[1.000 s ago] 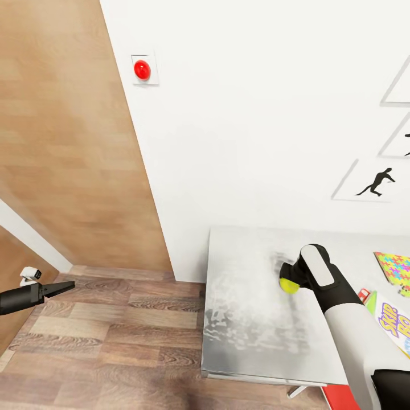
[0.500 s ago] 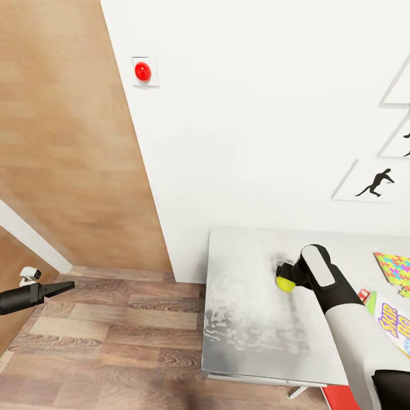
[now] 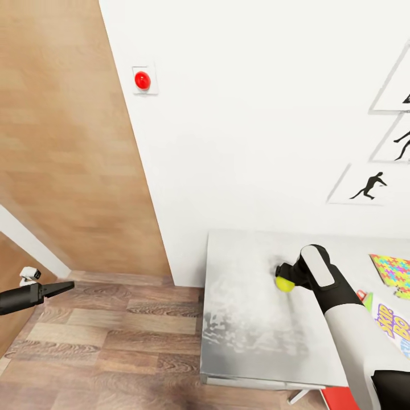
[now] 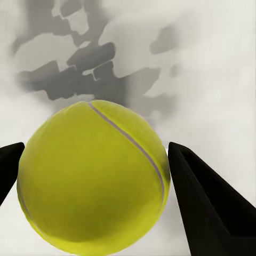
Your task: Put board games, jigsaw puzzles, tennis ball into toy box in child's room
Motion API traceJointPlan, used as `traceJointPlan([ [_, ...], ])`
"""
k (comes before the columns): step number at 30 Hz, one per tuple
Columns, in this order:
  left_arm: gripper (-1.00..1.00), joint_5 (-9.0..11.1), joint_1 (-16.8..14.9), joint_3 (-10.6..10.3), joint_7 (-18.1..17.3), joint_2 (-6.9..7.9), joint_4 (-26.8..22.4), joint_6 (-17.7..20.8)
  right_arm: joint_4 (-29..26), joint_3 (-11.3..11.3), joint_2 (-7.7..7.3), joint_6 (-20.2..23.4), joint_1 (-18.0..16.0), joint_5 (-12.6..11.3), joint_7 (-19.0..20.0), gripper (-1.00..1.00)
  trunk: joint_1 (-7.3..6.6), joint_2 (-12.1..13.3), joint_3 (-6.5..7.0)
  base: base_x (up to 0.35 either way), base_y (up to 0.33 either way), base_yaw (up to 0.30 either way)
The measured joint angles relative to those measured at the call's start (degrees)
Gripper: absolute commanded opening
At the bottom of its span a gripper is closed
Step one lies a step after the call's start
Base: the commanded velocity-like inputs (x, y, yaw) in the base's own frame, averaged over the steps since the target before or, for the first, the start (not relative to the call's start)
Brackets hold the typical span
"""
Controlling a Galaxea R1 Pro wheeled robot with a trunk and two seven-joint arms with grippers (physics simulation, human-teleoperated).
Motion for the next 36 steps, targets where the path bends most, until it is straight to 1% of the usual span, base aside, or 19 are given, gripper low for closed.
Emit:
traceJointPlan([
  [19,1.00,-0.04,0.00,0.09,0.00,0.29,0.00,0.00,-1.34,-0.05,-0.22,0.21,0.15,-0.13,-0.13,-1.00,0.00,0.00,1.76,0.000,0.000,0.000],
  [21,1.00,-0.01,0.00,0.09,0.00,0.32,0.00,0.00,-2.50,-0.02,-0.21,0.21,0.21,-0.19,-0.13,-1.00,0.00,0.00,1.95,0.000,0.000,0.000],
  [24,1.00,0.06,0.00,0.09,0.00,0.34,0.00,0.00,-6.25,-0.03,-0.29,0.62,0.81,-0.37,-0.09,-1.00,0.00,0.00,2.23,0.000,0.000,0.000],
  [25,1.00,0.10,0.00,0.09,0.00,0.35,0.00,0.00,-8.36,-0.07,-0.31,1.27,1.11,-0.46,-0.06,-1.00,0.00,0.00,2.32,0.000,0.000,0.000],
  [27,1.00,0.13,0.00,0.09,0.00,0.35,0.00,0.00,-10.84,-0.11,-0.33,1.84,1.51,-0.56,-0.04,-1.00,0.00,0.00,2.51,0.000,0.000,0.000],
  [28,1.00,0.14,0.00,0.09,0.00,0.35,0.00,0.00,-13.41,-0.13,-0.35,2.19,2.07,-0.70,-0.03,-1.00,-0.01,0.00,2.60,0.000,0.000,0.000],
  [29,1.00,0.16,0.00,0.09,0.00,0.35,0.00,0.00,-16.22,-0.14,-0.34,2.36,2.84,-1.08,-0.02,-1.00,-0.01,0.00,2.69,0.000,0.000,0.000],
  [30,1.00,0.16,0.00,0.09,0.00,0.35,0.00,0.00,-19.19,-0.15,-0.34,2.35,3.80,-1.98,-0.02,-1.00,-0.01,0.00,2.79,0.000,0.000,0.000],
  [31,1.00,0.17,0.00,0.09,0.00,0.35,0.00,0.00,-22.14,-0.12,-0.35,2.35,4.94,-3.58,-0.03,-1.00,-0.01,0.00,2.88,0.000,0.000,0.000],
  [32,1.00,0.17,0.00,0.09,0.00,0.38,0.00,0.00,-24.90,-0.07,-0.36,2.34,6.22,-5.79,-0.06,-1.00,-0.01,0.00,2.97,0.000,0.000,0.000],
  [34,1.00,0.17,0.00,0.09,0.00,0.42,0.00,0.00,-27.52,-0.03,-0.37,2.34,7.63,-8.37,-0.07,-1.00,0.00,0.00,3.16,0.000,0.000,0.000],
  [35,1.00,0.18,0.00,0.10,0.00,0.48,0.00,0.00,-29.89,-0.04,-0.40,2.34,9.06,-11.20,-0.08,-1.00,-0.01,0.00,3.26,0.000,0.000,0.000],
  [36,1.00,0.18,0.00,0.10,0.00,0.51,0.00,0.00,-31.02,-0.06,-0.42,2.33,9.79,-12.54,-0.08,-1.00,0.00,0.00,3.35,0.000,0.000,0.000],
])
